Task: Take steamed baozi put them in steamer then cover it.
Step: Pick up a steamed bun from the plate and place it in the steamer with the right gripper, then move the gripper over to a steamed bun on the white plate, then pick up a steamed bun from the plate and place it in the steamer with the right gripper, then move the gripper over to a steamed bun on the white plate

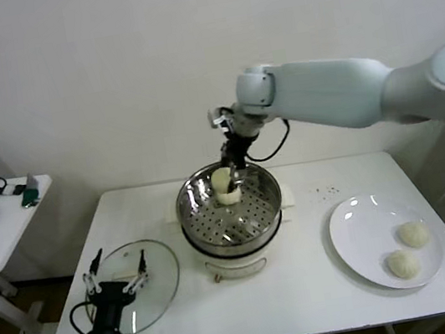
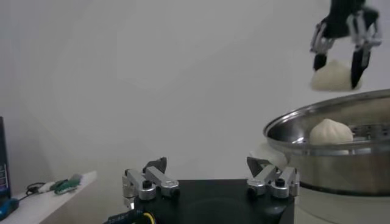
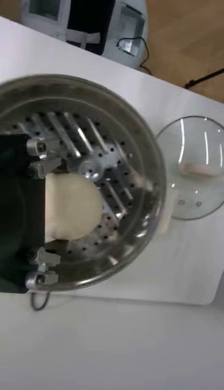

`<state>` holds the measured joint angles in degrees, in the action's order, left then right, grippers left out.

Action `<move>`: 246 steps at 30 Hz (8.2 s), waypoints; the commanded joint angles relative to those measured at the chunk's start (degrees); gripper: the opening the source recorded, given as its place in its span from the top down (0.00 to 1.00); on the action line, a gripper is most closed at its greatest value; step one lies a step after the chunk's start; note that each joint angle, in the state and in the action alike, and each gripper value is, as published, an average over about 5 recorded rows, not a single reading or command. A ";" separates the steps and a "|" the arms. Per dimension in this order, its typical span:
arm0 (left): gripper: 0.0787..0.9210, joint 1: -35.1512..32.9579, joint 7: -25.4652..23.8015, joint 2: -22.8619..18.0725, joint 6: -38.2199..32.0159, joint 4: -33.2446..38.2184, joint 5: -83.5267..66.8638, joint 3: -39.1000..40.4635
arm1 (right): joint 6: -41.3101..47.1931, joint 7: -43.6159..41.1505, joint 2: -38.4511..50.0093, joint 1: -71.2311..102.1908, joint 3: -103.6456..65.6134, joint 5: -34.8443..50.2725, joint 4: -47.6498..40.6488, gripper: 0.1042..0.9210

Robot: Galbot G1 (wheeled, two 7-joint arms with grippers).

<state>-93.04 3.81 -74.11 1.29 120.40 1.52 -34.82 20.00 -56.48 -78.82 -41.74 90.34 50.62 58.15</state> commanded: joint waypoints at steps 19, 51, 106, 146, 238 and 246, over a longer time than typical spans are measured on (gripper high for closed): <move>0.12 0.81 -0.14 0.02 0.00 -0.81 -0.58 -0.09 | -0.61 0.45 -8.99 9.91 0.39 -4.92 -7.81 0.28; 0.12 0.98 0.06 0.75 0.71 -0.29 -0.76 -0.02 | -3.09 -5.13 34.54 -12.01 5.43 -15.35 27.81 0.12; 0.12 1.12 0.87 -1.41 2.72 -1.66 2.22 0.46 | -8.08 -7.88 51.22 37.93 -26.81 -48.71 15.83 0.12; 0.12 0.74 1.55 -0.60 3.04 -0.53 0.27 0.72 | -37.89 -14.67 21.10 -11.18 -3.11 -42.34 17.06 0.26; 0.12 -1.13 0.69 -1.22 2.58 -0.11 -0.20 -0.18 | -11.35 -4.72 60.07 38.42 -33.78 -49.49 12.35 0.12; 0.12 -1.17 0.91 -1.99 3.05 0.06 0.86 0.19 | -15.27 -6.30 56.75 45.07 -42.16 -53.18 5.29 0.12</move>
<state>-94.01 4.62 -75.57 4.05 120.38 1.60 -34.81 5.63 -61.63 -25.87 -13.48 64.31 3.61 69.81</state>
